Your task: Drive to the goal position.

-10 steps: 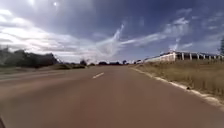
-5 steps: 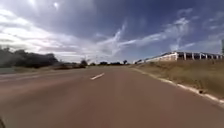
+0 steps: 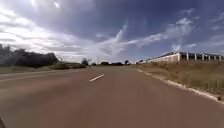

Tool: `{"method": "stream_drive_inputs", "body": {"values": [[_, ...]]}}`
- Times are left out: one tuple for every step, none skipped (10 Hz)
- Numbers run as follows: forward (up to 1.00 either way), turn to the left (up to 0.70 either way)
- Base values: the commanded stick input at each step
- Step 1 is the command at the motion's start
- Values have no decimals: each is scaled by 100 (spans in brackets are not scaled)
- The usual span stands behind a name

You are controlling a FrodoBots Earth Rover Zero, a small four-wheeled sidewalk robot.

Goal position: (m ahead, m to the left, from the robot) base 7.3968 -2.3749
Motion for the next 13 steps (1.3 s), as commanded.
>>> {"method": "stream_drive_inputs", "body": {"values": [[100,0],[100,0],[100,0],[100,0],[100,0],[100,0],[100,0],[100,0],[100,0],[100,0],[100,0],[100,0],[100,0]]}}
